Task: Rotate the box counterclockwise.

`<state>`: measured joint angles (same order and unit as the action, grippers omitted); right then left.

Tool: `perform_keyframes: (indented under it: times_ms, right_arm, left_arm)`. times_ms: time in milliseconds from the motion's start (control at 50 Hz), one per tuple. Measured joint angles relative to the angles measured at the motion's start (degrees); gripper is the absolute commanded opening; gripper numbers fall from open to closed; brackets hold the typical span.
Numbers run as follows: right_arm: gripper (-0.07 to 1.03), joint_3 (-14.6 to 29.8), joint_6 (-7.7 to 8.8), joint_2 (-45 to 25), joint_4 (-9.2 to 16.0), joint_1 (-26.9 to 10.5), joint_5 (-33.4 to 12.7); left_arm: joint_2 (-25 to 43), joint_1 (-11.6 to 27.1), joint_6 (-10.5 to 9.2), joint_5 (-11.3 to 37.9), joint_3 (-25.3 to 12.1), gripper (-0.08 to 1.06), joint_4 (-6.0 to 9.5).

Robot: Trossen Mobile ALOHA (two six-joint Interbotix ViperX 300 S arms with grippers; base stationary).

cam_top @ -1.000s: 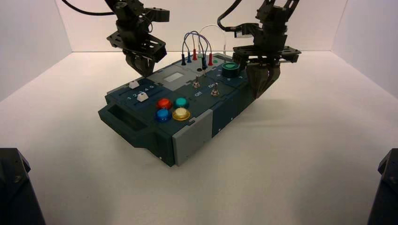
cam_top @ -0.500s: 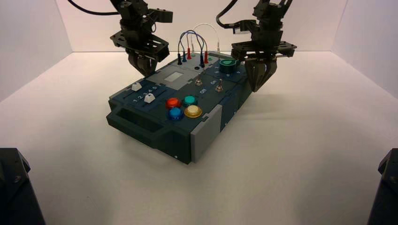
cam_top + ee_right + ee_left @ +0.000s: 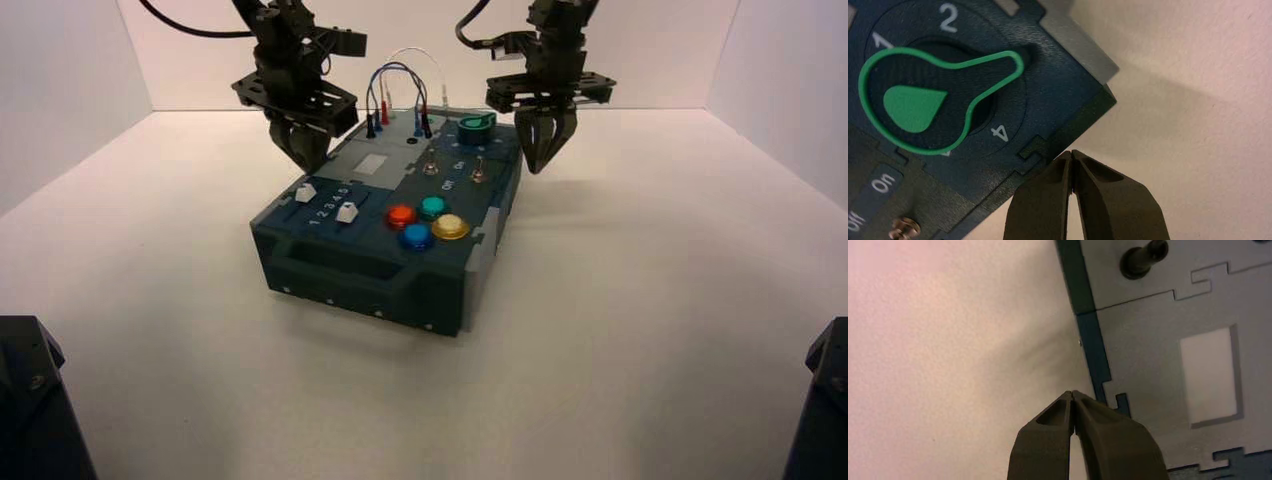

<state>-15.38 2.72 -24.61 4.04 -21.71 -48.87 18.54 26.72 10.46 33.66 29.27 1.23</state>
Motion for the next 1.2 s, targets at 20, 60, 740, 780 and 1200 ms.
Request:
perform_keyframes:
  times_ms: [20,60,740,780,1200]
  right_arm:
    - [-0.02,0.44,-0.09,-0.18,0.00,0.00,-0.09]
    - [-0.02,1.23,-0.09,-0.44,0.00,0.00,-0.18]
    - [-0.02,-3.43,-0.18,3.16,-0.09,0.09,-0.35]
    - [-0.02,-3.87,-0.26,3.69,0.00,-0.09,-0.26]
    - [-0.02,-13.89,-0.18,20.04,1.14,-4.39,1.14]
  left_arm:
    - [0.09,0.00,0.00,0.18,-0.09,-0.03,0.00]
    - [0.26,0.00,0.00,0.53,-0.18,-0.03,0.00]
    - [-5.45,2.37,0.09,0.53,1.14,-0.03,-0.70]
    - [-6.15,2.55,0.09,0.53,1.32,-0.03,-0.79]
    - [-15.82,4.92,-0.62,-0.44,4.22,-0.03,-0.26]
